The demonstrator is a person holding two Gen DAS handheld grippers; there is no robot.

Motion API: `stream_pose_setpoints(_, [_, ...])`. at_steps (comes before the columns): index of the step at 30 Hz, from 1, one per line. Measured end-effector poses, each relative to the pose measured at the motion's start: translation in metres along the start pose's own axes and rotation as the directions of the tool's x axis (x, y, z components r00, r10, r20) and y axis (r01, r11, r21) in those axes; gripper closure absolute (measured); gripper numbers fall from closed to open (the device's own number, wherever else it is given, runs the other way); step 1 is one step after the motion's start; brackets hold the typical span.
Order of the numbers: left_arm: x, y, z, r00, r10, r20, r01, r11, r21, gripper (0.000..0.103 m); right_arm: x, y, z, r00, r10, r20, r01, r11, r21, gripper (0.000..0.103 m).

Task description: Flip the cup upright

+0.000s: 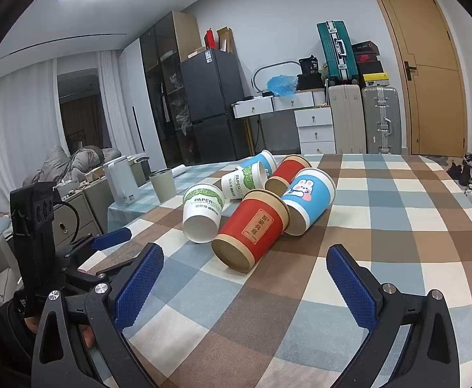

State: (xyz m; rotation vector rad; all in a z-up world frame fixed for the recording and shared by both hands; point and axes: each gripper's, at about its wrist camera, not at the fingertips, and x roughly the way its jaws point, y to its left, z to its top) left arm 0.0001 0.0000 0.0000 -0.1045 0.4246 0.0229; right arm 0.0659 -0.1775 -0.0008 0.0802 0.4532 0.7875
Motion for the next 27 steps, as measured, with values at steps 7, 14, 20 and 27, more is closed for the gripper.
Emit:
stream_pose_setpoints(7, [-0.0002,0.0000,0.0000,1.000,0.000,0.007,0.000,1.000,0.003,0.001,-0.0004,-0.0001,0.0002,1.000,0.002,0.003,-0.002,1.000,0.001,0.000])
stream_pose_setpoints(14, [-0.0002,-0.0002,-0.0001,1.000,0.000,0.008,0.000,1.000,0.004,0.001,-0.0005,0.0001,0.0001,1.000,0.003,0.004,-0.003,1.000,0.000,0.000])
stream_pose_setpoints(20, [-0.0001,-0.0002,-0.0001,1.000,0.000,0.007,0.000,1.000,0.004,0.001,0.0003,0.0004,-0.0001,1.000,0.003,0.003,-0.003,1.000,0.001,0.000])
stream_pose_setpoints(27, [-0.0001,0.0003,0.0001,1.000,0.001,0.009,-0.001,1.000,0.006,0.001,-0.0005,0.0006,-0.0001,1.000,0.003,0.004,-0.003,1.000,0.000,0.000])
